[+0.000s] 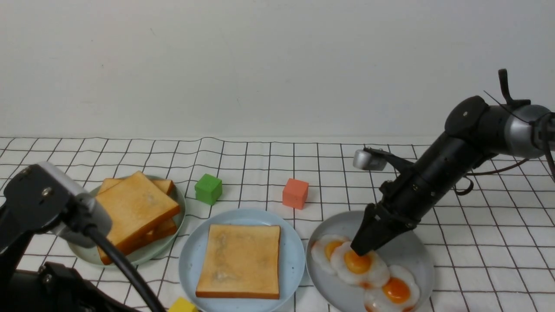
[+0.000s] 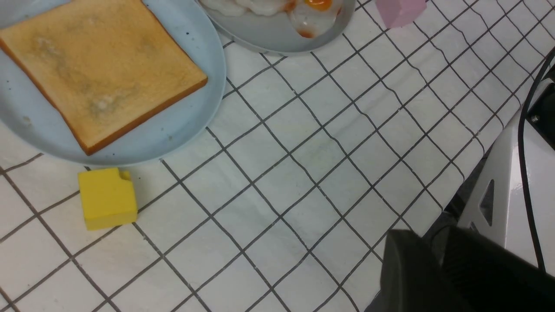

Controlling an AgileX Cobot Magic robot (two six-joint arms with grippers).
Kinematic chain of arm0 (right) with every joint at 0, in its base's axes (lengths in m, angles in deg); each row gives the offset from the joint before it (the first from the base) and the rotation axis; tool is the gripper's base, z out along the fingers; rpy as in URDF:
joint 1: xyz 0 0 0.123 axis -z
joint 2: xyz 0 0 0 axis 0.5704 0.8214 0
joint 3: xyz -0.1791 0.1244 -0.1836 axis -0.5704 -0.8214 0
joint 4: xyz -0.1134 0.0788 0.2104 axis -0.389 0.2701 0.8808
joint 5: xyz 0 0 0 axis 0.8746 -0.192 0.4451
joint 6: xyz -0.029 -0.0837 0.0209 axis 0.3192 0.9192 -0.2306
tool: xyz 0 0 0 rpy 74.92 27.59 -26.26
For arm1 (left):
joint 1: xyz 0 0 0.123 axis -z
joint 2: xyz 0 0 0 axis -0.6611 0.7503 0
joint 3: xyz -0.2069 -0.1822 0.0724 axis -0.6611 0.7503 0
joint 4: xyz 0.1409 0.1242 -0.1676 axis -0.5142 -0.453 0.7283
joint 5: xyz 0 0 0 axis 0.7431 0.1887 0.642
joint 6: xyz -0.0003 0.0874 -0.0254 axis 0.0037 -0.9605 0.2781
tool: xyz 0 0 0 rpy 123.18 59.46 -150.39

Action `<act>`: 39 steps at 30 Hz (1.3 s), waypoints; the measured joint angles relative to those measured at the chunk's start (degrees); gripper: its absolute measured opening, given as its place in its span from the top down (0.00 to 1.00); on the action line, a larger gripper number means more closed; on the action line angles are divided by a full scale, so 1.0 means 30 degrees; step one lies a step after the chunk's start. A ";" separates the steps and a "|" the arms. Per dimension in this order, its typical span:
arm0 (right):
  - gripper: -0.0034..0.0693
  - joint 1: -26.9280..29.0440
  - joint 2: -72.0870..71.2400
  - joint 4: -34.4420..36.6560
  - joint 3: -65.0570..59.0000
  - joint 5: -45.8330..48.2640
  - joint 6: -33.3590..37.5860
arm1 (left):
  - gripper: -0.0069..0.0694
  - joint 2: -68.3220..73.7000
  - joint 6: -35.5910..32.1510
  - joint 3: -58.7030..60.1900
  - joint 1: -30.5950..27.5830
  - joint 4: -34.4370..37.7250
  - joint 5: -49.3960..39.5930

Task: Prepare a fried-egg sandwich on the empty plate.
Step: Use the right arm to grab a fried egg, then use the right arm to place the fried egg on the slice of bread in the middle

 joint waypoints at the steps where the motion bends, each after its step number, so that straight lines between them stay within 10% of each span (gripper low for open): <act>1: 0.33 0.0000 -0.0002 0.0000 0.0000 0.0000 0.0057 | 0.72 0.0000 0.0000 0.0000 0.0000 0.0000 0.0006; 16: 0.93 0.0000 -0.0002 -0.0317 0.0000 -0.0041 0.0250 | 0.71 0.0000 0.0000 0.0000 0.0000 -0.0054 0.0022; 31: 0.95 -0.0680 -0.1111 -0.0518 0.2230 -0.0024 -0.1755 | 0.70 -0.0023 0.0860 0.0000 0.0000 -0.0886 -0.0255; 39: 0.94 -0.5296 -0.1808 -0.0436 0.3942 -0.0499 -0.5452 | 0.69 -0.2156 0.3967 0.0000 0.0000 -0.3734 -0.1024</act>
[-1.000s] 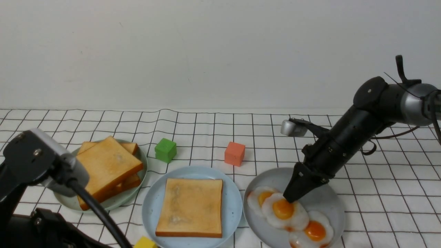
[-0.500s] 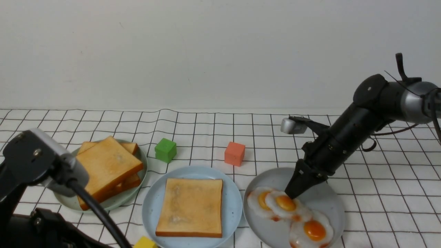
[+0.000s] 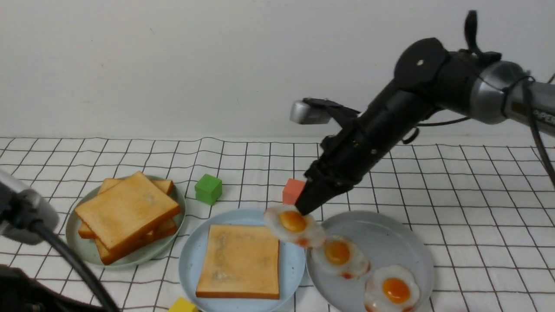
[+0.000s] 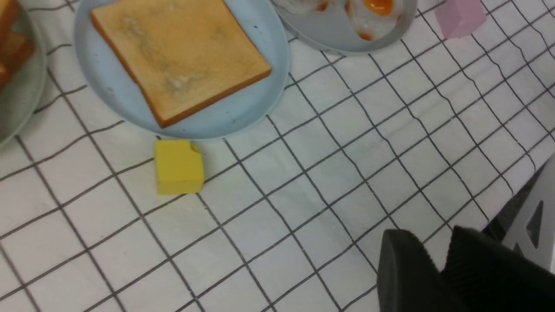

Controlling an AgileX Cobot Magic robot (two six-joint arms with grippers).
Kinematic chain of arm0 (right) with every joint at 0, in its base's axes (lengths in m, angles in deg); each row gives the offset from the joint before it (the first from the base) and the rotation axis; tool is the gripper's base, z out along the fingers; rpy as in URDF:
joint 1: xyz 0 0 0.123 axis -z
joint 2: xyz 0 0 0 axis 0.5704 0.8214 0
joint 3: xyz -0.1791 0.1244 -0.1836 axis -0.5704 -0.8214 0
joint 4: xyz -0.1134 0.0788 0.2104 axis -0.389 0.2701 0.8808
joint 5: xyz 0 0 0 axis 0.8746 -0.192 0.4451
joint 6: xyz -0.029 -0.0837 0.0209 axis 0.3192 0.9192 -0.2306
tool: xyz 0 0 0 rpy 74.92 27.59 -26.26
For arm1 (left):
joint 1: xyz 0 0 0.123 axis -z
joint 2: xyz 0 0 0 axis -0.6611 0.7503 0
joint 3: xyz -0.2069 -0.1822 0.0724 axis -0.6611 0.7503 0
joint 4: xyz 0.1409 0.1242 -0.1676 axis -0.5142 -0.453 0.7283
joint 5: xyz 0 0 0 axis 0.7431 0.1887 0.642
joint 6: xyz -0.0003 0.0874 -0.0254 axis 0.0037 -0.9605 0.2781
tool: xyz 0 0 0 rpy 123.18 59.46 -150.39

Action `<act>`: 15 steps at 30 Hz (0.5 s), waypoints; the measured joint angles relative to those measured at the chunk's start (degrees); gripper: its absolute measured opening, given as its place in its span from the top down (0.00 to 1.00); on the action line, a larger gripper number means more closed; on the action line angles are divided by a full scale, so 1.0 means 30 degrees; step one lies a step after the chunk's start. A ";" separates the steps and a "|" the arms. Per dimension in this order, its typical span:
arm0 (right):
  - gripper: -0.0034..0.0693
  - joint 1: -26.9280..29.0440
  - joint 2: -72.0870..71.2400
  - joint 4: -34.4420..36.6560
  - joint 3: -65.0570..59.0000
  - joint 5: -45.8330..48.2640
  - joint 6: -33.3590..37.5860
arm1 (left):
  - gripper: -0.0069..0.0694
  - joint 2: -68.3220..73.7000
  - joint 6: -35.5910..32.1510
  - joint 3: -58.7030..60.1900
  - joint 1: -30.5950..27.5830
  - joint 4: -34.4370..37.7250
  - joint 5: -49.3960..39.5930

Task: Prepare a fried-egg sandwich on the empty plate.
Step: Use the right arm to place the fried egg on the slice of bread in the middle

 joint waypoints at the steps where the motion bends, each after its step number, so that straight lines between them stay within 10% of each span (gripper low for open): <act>1: 0.94 -0.0667 0.0022 0.0000 0.0015 -0.0453 -0.0216 | 0.69 -0.0330 0.0363 0.0000 0.0000 -0.0458 -0.0187; 15: 0.85 -0.3645 0.1521 -0.2328 0.0039 -0.5873 -0.0305 | 0.68 -0.3397 0.2990 0.0000 0.0000 -0.2549 -0.2866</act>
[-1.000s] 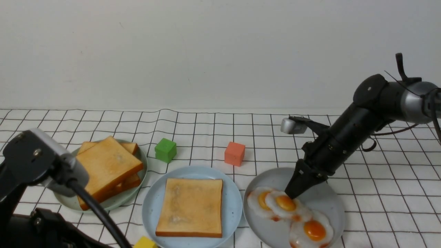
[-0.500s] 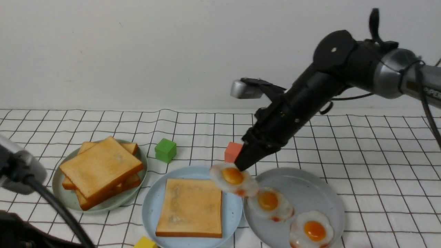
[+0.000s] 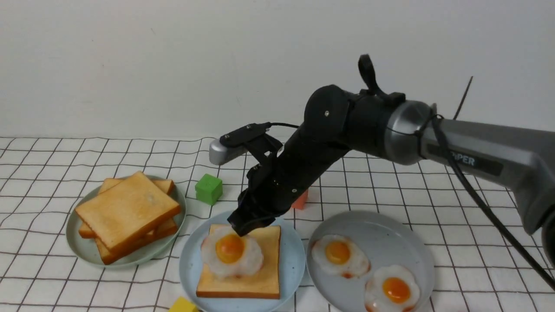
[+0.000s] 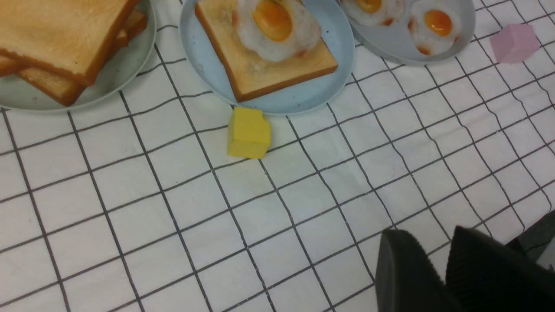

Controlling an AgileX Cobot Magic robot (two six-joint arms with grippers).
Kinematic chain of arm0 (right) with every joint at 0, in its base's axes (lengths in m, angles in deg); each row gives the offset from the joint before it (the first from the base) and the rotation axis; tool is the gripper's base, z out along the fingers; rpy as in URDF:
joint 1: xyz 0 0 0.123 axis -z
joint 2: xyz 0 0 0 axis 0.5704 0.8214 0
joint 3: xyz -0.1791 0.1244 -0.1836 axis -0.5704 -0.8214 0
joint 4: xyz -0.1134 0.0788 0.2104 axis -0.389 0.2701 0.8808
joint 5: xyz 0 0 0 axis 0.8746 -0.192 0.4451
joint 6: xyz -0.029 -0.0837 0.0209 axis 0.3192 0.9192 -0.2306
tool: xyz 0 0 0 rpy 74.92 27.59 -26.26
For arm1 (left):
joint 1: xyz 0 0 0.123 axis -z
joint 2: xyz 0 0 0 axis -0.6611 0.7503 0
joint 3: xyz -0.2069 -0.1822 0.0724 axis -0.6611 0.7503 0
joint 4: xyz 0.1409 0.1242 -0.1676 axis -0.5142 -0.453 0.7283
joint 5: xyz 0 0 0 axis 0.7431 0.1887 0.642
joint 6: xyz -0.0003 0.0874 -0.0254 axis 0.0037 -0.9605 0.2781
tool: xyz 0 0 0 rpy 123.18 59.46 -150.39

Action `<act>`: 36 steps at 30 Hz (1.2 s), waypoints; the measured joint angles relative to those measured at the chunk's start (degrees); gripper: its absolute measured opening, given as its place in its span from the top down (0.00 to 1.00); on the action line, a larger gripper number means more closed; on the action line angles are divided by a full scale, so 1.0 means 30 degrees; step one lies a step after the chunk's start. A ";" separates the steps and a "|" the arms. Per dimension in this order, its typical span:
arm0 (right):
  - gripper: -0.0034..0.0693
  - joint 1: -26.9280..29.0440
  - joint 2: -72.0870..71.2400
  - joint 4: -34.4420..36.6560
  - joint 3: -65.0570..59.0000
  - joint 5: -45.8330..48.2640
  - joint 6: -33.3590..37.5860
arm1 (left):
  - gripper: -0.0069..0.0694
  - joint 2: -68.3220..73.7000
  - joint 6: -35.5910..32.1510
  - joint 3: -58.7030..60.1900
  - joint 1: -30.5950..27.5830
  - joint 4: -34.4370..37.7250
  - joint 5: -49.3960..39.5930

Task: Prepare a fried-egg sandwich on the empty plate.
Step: Use the right arm to place the fried egg on the slice of bread in the middle, then use the left arm to grab a slice of bread

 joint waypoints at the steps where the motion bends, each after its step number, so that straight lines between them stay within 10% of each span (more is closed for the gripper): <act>1: 0.82 0.0000 0.0166 -0.0135 0.0000 -0.0110 0.0000 | 0.68 0.0000 0.0043 0.0000 0.0000 0.0000 -0.0112; 15: 0.23 0.0000 -0.2994 -0.2160 -0.0017 0.0440 -0.0093 | 0.65 0.0042 0.3575 0.0494 0.0000 -0.1796 0.2090; 25: 0.23 0.0017 -1.1591 -0.3622 -0.0427 0.6000 -0.3338 | 0.64 0.4987 1.1913 0.0402 -0.0094 -0.8763 0.5710; 32: 0.24 0.0017 -1.6480 -0.3539 -0.4754 0.6088 -0.3611 | 0.64 0.9852 0.9265 -0.2204 -0.3062 -0.7934 0.6118; 36: 0.24 0.0017 -1.9482 -0.3539 -0.8356 0.4322 -0.2638 | 0.67 1.2441 0.4535 -0.3559 -0.7264 -0.2771 0.6236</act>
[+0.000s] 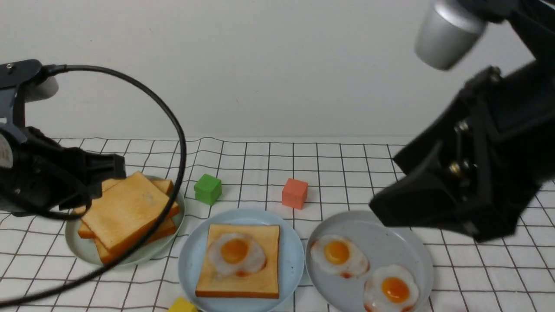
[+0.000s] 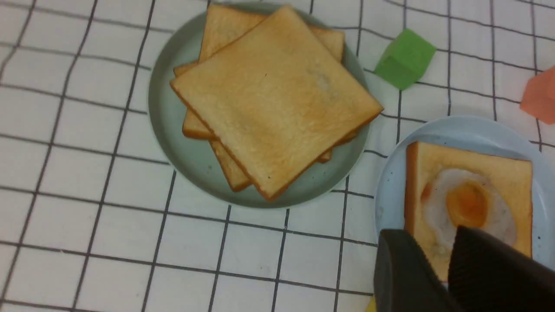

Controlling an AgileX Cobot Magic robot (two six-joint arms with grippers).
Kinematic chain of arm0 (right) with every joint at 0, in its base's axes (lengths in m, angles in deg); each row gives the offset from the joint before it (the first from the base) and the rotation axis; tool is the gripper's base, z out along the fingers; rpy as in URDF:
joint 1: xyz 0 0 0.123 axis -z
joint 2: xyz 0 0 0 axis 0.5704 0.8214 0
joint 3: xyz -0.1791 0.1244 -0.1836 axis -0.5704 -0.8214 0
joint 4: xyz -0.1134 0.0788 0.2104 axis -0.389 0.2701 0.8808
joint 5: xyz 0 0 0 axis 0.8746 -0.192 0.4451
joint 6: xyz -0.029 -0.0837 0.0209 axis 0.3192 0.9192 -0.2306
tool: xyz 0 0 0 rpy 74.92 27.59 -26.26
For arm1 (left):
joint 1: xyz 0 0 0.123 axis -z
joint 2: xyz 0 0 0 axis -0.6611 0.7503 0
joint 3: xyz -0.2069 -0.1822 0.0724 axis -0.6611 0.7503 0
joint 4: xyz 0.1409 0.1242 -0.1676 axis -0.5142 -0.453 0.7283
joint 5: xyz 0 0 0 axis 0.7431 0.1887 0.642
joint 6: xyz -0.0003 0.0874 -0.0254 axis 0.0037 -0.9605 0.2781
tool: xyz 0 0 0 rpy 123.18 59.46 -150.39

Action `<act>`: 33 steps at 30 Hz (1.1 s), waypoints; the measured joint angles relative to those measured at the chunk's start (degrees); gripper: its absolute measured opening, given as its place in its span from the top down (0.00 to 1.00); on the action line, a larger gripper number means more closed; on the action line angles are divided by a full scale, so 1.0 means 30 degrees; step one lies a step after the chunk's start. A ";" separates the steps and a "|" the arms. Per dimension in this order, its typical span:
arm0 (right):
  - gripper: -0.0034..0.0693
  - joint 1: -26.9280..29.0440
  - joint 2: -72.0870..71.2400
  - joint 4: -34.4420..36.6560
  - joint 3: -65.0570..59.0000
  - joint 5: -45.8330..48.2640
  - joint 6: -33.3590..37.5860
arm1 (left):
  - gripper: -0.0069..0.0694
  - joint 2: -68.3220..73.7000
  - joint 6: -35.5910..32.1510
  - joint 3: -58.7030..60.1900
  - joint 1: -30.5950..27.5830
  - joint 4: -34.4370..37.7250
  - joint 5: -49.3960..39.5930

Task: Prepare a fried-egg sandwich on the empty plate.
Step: Use the left arm to grab a slice of bread

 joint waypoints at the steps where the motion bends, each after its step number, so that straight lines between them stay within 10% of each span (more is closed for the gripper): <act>1: 0.24 0.0000 -0.0129 0.0000 0.0000 0.0000 0.0062 | 0.67 0.0112 -0.0264 -0.0072 -0.0503 0.0323 0.0000; 10: 0.24 0.0000 -0.4508 0.1659 -0.4913 -0.3502 0.3315 | 0.63 0.4892 -0.9882 -0.0334 -0.9720 1.4041 -0.0823; 17: 0.29 0.0000 -0.5233 0.2750 -0.5371 -0.3345 0.3738 | 0.45 0.7388 -1.0378 -0.0334 -1.0727 1.5677 -0.0715; 24: 0.93 0.0000 -0.5233 0.2887 -0.5377 -0.2092 0.3790 | 0.32 0.9662 -1.1443 -0.0352 -1.0727 1.6334 0.0793; 33: 0.97 0.0000 -0.5233 0.3532 -0.5392 -0.2085 0.3795 | 0.33 1.1661 -1.2591 -0.0458 -1.0727 1.7944 0.2385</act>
